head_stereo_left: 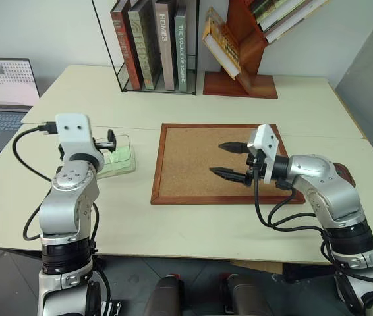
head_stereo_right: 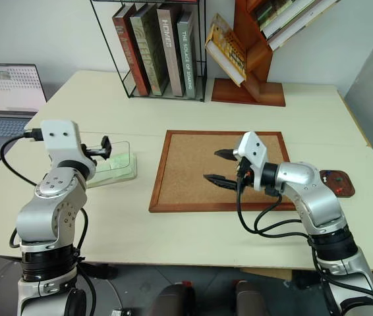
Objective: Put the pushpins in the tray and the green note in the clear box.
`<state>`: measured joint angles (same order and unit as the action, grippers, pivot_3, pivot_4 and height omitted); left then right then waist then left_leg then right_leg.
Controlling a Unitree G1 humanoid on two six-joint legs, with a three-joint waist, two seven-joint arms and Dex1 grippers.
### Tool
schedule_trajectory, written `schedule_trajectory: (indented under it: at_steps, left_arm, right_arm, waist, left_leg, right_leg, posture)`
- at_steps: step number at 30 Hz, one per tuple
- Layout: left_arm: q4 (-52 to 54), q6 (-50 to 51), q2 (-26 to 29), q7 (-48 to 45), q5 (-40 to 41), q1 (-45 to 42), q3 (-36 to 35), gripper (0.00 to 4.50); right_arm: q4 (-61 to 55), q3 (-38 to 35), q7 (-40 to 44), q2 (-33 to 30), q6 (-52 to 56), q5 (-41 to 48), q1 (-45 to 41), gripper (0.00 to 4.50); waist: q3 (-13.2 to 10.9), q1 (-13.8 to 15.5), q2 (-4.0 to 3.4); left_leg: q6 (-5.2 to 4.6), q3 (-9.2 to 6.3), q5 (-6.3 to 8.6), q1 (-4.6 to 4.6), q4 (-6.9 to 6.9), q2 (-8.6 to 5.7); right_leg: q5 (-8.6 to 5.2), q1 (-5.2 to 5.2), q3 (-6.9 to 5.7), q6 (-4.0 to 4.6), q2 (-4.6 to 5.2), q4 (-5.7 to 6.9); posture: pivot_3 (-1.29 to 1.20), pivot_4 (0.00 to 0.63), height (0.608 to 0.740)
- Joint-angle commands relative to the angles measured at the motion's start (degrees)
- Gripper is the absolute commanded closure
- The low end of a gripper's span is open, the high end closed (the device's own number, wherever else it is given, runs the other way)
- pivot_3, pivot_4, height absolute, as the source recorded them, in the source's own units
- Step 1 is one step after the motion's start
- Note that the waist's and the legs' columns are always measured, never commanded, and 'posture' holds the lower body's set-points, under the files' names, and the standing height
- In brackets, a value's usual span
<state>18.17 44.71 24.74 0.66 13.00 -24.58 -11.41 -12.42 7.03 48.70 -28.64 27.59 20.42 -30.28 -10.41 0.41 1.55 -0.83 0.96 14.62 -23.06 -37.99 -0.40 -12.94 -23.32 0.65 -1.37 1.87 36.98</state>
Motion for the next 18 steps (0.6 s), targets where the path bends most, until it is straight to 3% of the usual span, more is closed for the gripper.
schedule_trajectory:
  at_steps: [1, 9, 18]
  left_arm:
    - [5.87, 0.19, 2.25, -12.07, 5.7, 0.98, 4.78, 0.03]
    - [7.06, -3.03, 10.46, -34.5, 13.99, 7.26, 8.27, 0.03]
    - [4.14, -7.66, 9.5, -39.31, 13.73, 7.82, 9.37, 0.03]
  right_arm:
    - [-5.12, -4.06, -1.9, -1.22, -0.68, 1.02, 4.39, 0.95]
    - [-7.98, -10.4, -0.96, -6.75, -3.12, 1.12, 17.26, 0.95]
    - [-3.87, -9.73, -1.22, -7.43, -7.7, -1.5, 18.09, 0.95]
  waist:
    - [0.0, 0.05, 0.0]
    - [-0.03, -0.59, -0.05]
    - [-0.04, -0.52, -0.06]
  left_leg:
    - [0.0, 0.0, 0.0, 0.0, 0.0, -0.02]
    - [0.01, 0.0, 0.01, 0.02, 0.12, 0.02]
    - [0.01, -0.01, -0.02, 0.08, 0.02, 0.04]
  right_leg:
    - [-0.01, 0.0, -0.01, 0.02, 0.04, 0.0]
    - [-0.19, -0.07, -0.09, 0.25, 0.02, 0.06]
    - [-0.5, 0.04, -0.09, 0.21, -0.06, 0.08]
  posture:
    - [0.0, 0.15, 0.74]
    - [0.0, 0.15, 0.74]
    - [0.0, 0.15, 0.74]
